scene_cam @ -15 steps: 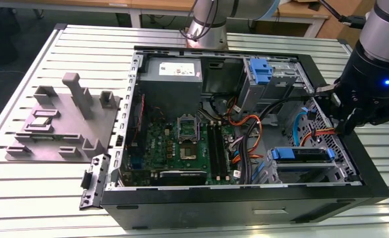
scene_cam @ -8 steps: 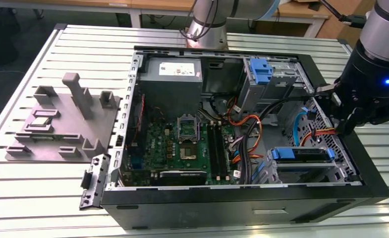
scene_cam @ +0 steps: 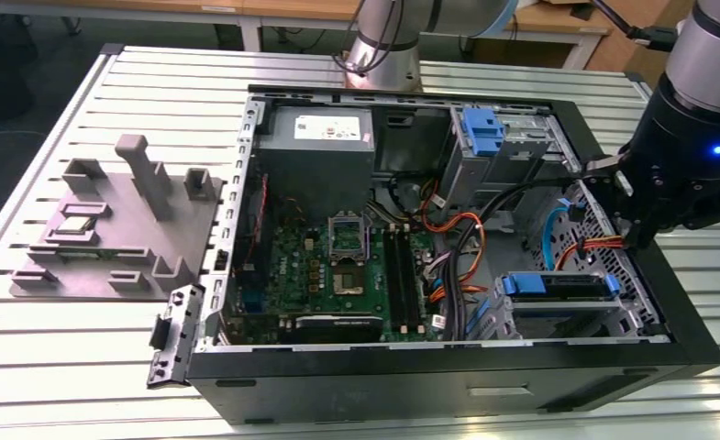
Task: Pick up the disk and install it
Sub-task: 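Insert the first disk wire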
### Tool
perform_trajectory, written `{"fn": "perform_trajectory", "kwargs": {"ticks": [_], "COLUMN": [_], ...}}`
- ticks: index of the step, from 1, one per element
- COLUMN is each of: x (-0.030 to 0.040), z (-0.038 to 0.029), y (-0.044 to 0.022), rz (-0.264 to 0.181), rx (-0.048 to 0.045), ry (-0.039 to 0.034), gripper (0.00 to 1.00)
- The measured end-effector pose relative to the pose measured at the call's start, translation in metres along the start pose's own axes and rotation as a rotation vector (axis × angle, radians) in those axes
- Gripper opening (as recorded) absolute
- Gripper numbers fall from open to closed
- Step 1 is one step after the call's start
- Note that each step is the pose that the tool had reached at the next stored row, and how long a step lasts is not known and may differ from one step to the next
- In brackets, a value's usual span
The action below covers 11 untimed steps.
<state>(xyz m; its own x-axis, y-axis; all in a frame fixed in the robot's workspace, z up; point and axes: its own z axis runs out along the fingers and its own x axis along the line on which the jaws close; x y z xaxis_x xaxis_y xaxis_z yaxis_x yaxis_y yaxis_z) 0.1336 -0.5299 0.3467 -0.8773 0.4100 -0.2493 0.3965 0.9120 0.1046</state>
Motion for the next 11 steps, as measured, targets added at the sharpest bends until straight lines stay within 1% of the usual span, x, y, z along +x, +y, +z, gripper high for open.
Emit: {"fn": "perform_trajectory", "kwargs": {"ticks": [1, 2, 4, 7, 11], "x": [0.0000, 0.0000, 0.0000, -0.0007, -0.0007], "z": [0.0000, 0.0000, -0.0001, -0.0026, -0.0030], "y": [0.0000, 0.0000, 0.0000, 0.0002, 0.0003], "rz": [0.000, 0.000, 0.000, 0.000, 0.000], "rx": [-0.0001, 0.0000, -0.0006, -0.0007, -0.0004], "ry": [0.0002, 0.0001, 0.0004, 0.0004, 0.0002], "gripper": [0.22, 0.17, 0.17, 0.17, 0.17]}}
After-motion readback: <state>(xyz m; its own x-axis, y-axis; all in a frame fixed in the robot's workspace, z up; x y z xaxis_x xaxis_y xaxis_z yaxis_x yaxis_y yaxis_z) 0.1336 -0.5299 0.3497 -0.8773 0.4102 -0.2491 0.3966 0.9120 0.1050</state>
